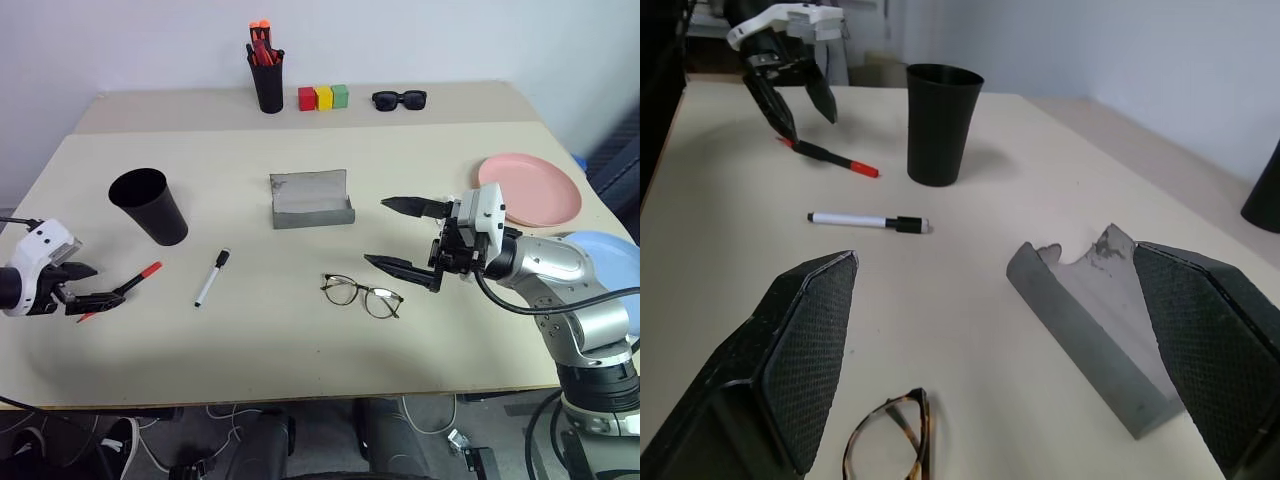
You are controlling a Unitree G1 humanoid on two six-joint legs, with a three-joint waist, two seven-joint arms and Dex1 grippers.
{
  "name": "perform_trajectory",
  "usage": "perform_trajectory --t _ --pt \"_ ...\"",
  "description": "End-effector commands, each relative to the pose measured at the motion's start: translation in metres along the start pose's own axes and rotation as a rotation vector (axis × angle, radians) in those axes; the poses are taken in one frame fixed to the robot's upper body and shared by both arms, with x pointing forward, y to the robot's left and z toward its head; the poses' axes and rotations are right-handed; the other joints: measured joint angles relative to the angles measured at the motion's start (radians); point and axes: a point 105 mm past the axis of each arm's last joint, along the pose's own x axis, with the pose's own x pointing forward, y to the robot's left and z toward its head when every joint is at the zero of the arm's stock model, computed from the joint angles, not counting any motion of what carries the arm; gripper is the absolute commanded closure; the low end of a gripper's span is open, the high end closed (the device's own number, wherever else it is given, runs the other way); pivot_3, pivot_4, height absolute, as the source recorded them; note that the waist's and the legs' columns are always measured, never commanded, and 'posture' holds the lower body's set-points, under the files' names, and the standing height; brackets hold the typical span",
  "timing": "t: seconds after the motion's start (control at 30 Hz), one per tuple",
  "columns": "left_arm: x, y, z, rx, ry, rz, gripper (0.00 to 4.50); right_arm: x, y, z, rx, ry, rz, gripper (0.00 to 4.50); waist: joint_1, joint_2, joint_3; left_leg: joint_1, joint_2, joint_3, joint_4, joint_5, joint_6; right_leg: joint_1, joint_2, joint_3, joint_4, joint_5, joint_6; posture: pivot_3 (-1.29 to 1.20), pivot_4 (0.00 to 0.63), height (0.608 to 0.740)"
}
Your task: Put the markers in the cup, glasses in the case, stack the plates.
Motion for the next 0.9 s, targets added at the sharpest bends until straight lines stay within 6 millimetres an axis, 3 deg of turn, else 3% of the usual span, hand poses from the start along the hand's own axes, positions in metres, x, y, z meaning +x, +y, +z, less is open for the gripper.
perform_trajectory --t 0.03,0.23,0.33,0.57,0.7,0.9 --pt "0.0 0.003 -0.006 -0.006 0.056 -0.005 0.0 -0.005 0.0 0.012 -0.046 -0.014 -0.011 0.02 -0.003 0.0 0.0 0.0 0.0 0.0 0.0 0.0 0.0 0.0 0.0 0.0 0.0 0.0 0.0 0.0 0.15 0.74" --pt "0.004 0.003 -0.021 -0.001 0.131 -0.025 0.0 -0.008 -0.002 0.01 -0.054 0.007 -0.03 0.02 -0.002 0.0 0.0 0.0 0.0 0.0 0.0 0.0 0.0 -0.001 0.0 0.0 0.0 0.0 0.0 0.0 0.15 0.74" --pt "0.011 0.001 -0.024 -0.01 0.144 -0.038 0.78 -0.008 -0.003 0.011 -0.057 0.009 -0.034 0.0 0.001 0.0 0.0 0.0 0.0 0.0 0.0 0.0 0.0 -0.001 0.0 0.0 0.0 0.0 0.0 0.0 0.15 0.74" --pt "0.021 -0.004 -0.03 0.002 0.163 -0.052 4.32 -0.009 -0.004 0.012 -0.063 0.018 -0.03 0.0 0.001 0.001 0.0 0.0 0.0 0.0 0.0 0.0 0.0 0.0 0.0 0.0 0.001 0.0 0.0 0.0 0.15 0.74" --pt "0.021 -0.006 -0.023 0.003 0.132 -0.068 4.46 -0.009 -0.004 0.011 -0.064 0.021 -0.029 0.0 0.001 0.001 -0.001 0.001 0.0 0.0 0.0 0.0 0.0 0.0 0.0 0.0 0.001 0.0 0.0 0.0 0.15 0.74" --pt "0.011 -0.035 0.019 0.013 -0.062 -0.253 4.46 -0.008 -0.005 0.008 -0.062 0.026 -0.026 0.0 0.002 0.0 0.0 0.0 0.0 0.0 0.001 0.0 0.0 0.0 0.0 0.0 0.001 0.0 0.0 0.0 0.15 0.74"
